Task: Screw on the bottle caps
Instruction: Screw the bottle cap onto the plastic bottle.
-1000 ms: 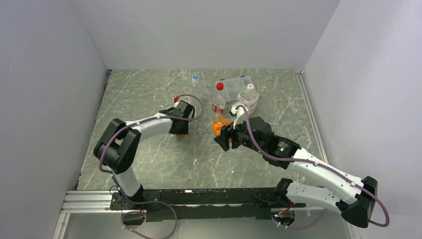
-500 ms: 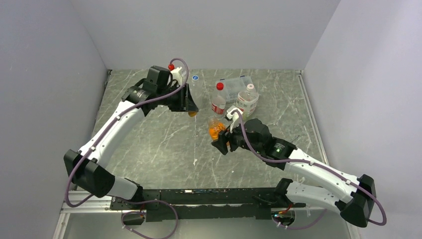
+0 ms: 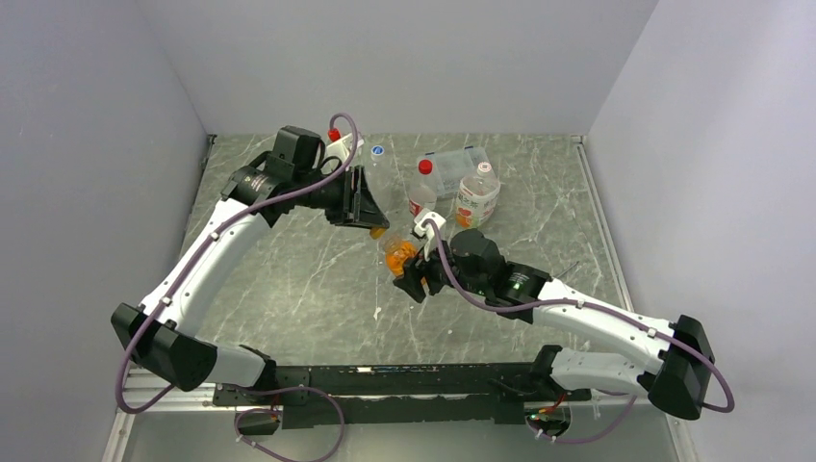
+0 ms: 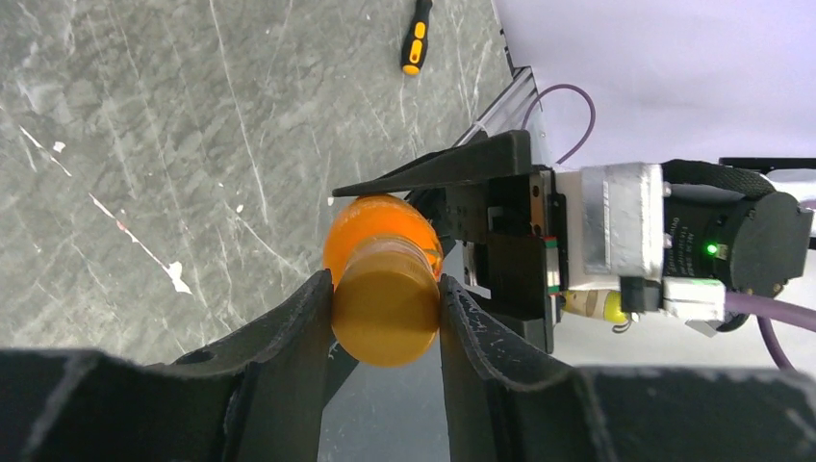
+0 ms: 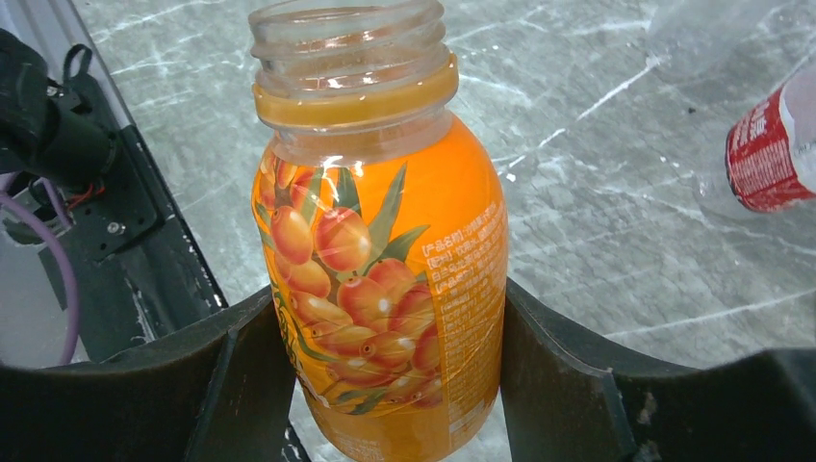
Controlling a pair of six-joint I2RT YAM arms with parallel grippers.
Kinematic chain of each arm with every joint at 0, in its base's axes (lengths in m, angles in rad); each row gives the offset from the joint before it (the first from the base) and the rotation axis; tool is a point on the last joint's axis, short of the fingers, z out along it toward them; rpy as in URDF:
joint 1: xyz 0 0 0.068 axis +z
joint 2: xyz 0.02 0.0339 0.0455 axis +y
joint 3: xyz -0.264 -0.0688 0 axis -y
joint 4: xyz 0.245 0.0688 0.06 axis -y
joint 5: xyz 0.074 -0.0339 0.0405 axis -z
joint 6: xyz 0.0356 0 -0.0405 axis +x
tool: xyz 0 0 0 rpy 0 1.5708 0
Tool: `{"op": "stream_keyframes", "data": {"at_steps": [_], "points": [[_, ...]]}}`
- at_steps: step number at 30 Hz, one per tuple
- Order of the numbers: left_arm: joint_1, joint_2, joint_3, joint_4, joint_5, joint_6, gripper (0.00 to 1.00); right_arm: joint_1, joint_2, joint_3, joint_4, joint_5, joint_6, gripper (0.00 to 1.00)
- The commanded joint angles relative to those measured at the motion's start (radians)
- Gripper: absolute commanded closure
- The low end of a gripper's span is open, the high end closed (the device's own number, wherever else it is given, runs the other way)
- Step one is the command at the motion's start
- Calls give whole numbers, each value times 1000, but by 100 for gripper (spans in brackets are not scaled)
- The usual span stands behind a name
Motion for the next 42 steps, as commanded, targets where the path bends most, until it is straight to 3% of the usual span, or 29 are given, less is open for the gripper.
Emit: {"op": "stream_keyframes", "data": {"at_steps": [1,20,35,42], "points": [[0,-29,33,-34,35,11,92,24,-7,70,69,10,-30,52],[-47,-51,13,-63,89,55,93,54,24,115,68,32,-47,53],[-85,-43,34,-175,-53,110,94,68,49,166,46,33,-42,56],[-105,-49,23,-157,-27,98,93,72,67,185,69,54,-31,59]]}}
